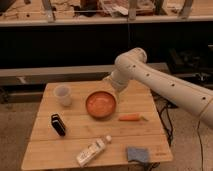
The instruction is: Knock the eraser over
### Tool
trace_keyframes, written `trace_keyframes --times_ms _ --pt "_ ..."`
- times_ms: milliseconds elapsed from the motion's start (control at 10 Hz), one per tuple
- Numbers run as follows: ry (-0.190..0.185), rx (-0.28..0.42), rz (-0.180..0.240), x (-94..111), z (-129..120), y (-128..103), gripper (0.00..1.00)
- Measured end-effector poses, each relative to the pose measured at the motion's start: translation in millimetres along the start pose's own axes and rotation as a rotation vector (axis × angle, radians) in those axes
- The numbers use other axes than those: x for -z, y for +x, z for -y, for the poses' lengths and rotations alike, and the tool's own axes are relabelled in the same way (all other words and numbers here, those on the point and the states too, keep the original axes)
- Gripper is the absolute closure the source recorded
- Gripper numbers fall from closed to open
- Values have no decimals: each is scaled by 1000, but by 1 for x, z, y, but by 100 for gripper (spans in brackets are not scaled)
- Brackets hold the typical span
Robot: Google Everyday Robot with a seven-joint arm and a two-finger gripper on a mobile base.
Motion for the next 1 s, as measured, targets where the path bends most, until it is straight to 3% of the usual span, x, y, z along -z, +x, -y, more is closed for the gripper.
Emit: trace_keyframes --times_ms 1000 --pt "-10 53 9 2 20 -12 20"
